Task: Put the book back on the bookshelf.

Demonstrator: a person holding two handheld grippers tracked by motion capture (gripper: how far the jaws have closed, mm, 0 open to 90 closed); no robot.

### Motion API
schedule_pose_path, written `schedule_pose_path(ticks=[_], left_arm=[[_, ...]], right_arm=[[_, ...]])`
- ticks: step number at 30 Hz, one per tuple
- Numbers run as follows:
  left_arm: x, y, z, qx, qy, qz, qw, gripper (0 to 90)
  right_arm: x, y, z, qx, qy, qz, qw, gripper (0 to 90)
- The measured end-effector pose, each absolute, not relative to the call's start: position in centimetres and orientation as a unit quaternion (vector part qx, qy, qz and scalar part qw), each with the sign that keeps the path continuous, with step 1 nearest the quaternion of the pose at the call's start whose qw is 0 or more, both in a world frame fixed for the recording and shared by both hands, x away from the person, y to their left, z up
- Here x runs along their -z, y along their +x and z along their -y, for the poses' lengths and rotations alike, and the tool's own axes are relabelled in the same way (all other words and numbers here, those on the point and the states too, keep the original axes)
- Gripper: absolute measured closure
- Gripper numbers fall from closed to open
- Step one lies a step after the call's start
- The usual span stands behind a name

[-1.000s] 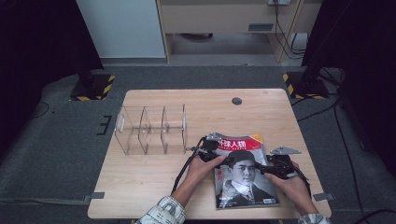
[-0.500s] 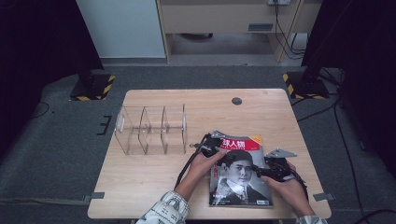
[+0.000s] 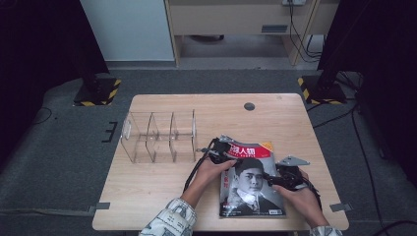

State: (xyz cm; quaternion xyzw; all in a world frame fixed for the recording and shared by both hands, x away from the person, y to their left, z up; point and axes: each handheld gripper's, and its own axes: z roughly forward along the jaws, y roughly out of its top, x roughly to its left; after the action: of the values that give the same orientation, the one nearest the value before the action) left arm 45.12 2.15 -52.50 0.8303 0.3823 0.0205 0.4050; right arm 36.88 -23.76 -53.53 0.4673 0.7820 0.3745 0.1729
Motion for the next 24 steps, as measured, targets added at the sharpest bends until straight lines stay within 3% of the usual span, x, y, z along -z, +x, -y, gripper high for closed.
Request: schedule_pose_path(ticks=[5, 13, 24], left_arm=[[52.1, 45.2, -2.1, -0.026, 0.830, -0.374, 0.413, 51.4], [51.6, 45.4, -2.3, -0.017, 0.829, -0.379, 0.410, 59.4], [51.2, 45.6, -2.5, -0.002, 0.838, -0.354, 0.415, 57.9]], right_arm=[[53.6, 37.1, 23.7, -0.378, 0.464, -0.782, 0.174, 33.3], [53.7, 37.5, 23.5, -0.382, 0.458, -0.784, 0.172, 34.1], [53.7, 37.9, 23.3, -0.382, 0.449, -0.789, 0.172, 35.2]])
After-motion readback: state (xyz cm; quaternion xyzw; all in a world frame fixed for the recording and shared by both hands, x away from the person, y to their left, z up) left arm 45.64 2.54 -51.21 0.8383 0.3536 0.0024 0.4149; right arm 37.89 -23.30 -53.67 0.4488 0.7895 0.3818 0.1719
